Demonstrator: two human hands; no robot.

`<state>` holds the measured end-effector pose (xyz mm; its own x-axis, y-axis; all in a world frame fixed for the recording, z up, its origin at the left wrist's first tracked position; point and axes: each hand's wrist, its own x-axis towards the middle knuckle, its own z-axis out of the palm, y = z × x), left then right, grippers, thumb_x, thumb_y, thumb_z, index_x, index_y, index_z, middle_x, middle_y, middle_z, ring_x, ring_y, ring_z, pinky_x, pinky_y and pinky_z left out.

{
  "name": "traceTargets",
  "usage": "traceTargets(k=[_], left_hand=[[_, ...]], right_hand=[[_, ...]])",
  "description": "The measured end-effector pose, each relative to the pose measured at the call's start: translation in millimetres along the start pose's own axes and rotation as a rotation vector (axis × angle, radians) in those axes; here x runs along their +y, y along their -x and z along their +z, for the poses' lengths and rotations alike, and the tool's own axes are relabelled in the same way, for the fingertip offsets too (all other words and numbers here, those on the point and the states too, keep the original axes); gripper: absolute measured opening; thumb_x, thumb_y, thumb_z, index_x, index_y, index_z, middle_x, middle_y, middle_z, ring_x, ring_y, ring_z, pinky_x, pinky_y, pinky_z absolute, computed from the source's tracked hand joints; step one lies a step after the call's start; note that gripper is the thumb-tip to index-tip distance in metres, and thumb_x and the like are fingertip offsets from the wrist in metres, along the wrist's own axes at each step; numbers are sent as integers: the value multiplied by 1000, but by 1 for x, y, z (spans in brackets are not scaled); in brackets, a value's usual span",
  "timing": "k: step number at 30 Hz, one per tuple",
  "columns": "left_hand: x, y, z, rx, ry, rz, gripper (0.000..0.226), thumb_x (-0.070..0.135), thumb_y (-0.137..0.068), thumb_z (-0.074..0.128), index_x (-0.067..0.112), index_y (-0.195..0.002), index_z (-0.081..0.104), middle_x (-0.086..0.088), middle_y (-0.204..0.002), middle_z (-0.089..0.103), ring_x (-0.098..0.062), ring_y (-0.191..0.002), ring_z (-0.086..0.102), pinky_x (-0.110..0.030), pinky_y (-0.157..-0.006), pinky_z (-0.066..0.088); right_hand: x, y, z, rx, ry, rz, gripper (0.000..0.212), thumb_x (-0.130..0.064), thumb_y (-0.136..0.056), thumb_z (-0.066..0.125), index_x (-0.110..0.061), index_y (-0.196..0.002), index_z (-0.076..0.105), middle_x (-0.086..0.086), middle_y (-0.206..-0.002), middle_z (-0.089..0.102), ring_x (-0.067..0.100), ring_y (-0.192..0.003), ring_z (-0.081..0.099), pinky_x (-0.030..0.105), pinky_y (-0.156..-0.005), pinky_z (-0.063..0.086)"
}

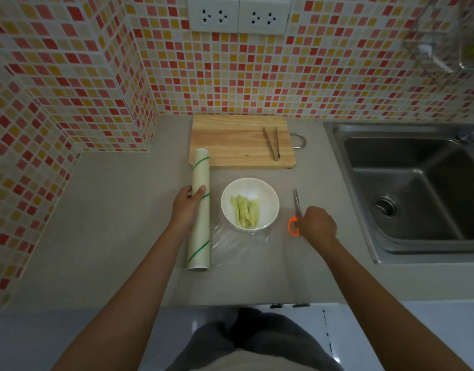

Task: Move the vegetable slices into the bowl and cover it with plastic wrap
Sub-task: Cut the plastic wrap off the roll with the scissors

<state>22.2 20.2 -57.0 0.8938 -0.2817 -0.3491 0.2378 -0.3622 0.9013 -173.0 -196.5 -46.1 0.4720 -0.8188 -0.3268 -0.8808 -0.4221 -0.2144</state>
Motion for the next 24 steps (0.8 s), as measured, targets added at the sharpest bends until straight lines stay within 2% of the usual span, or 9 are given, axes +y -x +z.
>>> traceTargets(k=[4, 8, 12, 16, 19, 21, 24], left_hand=[[2, 0, -2, -34, 53, -40, 48, 40, -88, 62, 6, -123, 59, -17, -119, 65, -33, -108, 64, -48, -94, 52], [2, 2, -4, -44, 65, -43, 48, 39, -88, 62, 6, -123, 58, -17, -120, 65, -33, -108, 64, -46, -93, 52], [6, 5, -3, -43, 59, -38, 48, 37, -89, 62, 5, -124, 56, -17, -122, 63, -33, -110, 62, -48, -97, 50], [13, 7, -1, -30, 67, -43, 48, 35, -89, 62, 5, -126, 55, -17, -123, 63, -32, -110, 62, -48, -98, 50], [13, 9, 0, -22, 59, -50, 48, 36, -89, 62, 6, -125, 56, -17, -122, 63, -33, -108, 63, -49, -96, 51], [14, 10, 0, -24, 62, -57, 49, 36, -88, 63, 6, -125, 55, -17, -122, 63, -34, -108, 63, -51, -96, 51], [14, 12, -1, -29, 79, -62, 49, 37, -88, 63, 6, -125, 55, -18, -121, 63, -36, -109, 63, -53, -96, 51]], right_hand=[[-3, 10, 4, 21, -31, 46, 30, -29, -82, 64, -5, -100, 66, 16, -109, 67, 33, -102, 65, 32, -79, 49], [-8, 16, 3, 15, -35, 102, 26, -25, -79, 63, -6, -98, 66, 13, -105, 68, 32, -97, 67, 30, -73, 49], [-6, 15, 1, -15, -155, 134, 23, -29, -78, 65, -7, -85, 60, 17, -95, 70, 33, -87, 68, 31, -71, 50], [2, 13, 4, -73, -314, 147, 37, -36, -84, 63, -1, -72, 59, 14, -61, 58, 30, -61, 57, 34, -69, 51], [0, 19, 2, -46, -396, 135, 43, -39, -90, 56, -7, -61, 52, 15, -70, 55, 31, -69, 57, 34, -73, 48], [-8, 32, -4, -56, -551, 102, 45, -37, -92, 53, -10, -55, 52, 11, -64, 56, 28, -56, 52, 31, -63, 46], [-21, 71, -10, -282, -855, 54, 31, -33, -91, 58, -11, -70, 61, 4, -61, 60, 12, -42, 44, 18, -42, 36]])
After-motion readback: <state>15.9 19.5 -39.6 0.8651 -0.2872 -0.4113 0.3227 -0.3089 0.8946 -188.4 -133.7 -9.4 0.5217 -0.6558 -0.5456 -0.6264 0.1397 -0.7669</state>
